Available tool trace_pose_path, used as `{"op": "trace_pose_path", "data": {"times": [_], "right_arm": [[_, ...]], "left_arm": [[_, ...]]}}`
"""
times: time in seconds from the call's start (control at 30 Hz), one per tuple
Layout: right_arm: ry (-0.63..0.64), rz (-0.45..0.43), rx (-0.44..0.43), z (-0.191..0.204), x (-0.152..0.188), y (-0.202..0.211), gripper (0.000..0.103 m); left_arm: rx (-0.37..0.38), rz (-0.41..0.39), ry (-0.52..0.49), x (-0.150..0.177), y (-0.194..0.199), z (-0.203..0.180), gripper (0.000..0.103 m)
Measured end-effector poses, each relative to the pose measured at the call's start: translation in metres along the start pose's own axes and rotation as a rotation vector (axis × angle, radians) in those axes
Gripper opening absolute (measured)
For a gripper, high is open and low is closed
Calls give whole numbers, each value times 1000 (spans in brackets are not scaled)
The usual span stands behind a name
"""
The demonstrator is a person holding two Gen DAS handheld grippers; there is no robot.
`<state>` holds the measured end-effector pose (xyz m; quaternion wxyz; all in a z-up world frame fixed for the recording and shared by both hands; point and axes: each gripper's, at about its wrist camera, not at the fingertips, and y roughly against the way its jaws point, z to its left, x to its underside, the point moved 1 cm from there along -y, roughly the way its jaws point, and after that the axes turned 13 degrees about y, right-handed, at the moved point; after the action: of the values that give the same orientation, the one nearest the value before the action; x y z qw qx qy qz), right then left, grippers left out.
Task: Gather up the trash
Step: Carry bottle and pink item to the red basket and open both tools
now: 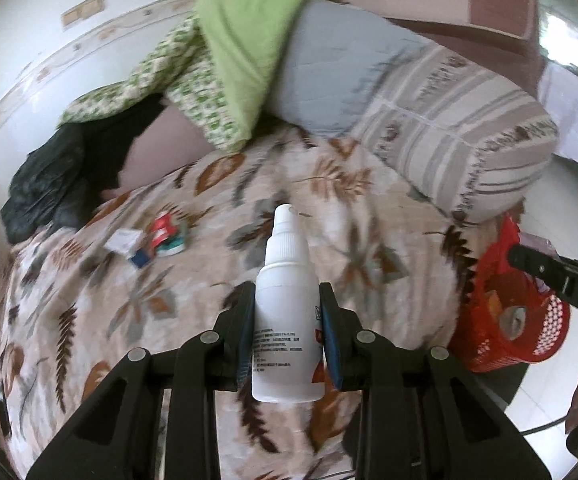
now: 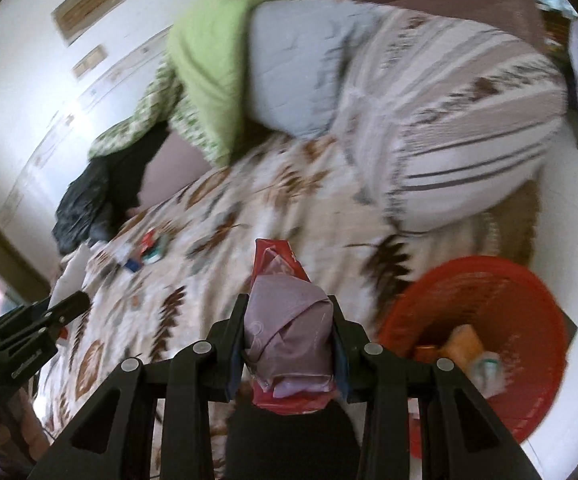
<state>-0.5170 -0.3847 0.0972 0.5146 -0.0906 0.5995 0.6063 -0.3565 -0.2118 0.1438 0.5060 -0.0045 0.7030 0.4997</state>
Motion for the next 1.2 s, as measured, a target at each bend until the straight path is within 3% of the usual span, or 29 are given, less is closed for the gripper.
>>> {"op": "trace_pose_path", "data": {"times": [0.43,0.73,0.77,0.8,0.87,1.03,1.2], "right_arm": [[-153,-1,210,-95,29,36,38],[-246,-4,263,-140,42,49,42],[-255,-6,261,-141,42,48,43],[-264,-8,254,-143,43,48,51],[-267,-7,251,-145,44,47,59],[-265,0,249,-142,40,41,63],[-234,-6,240,-126,30,37,65]], "left_arm": [[238,79,-209,-6,-21,-134,29],[375,165,-279,2,-50,-212,29],[379,167,-280,3,-53,-215,38],[377,169,-282,4,-55,-217,58],[385,155,-275,4,-55,-217,74],[364,139,-261,2,-52,-201,74],[312,131,-184,-8,-47,-162,74]]}}
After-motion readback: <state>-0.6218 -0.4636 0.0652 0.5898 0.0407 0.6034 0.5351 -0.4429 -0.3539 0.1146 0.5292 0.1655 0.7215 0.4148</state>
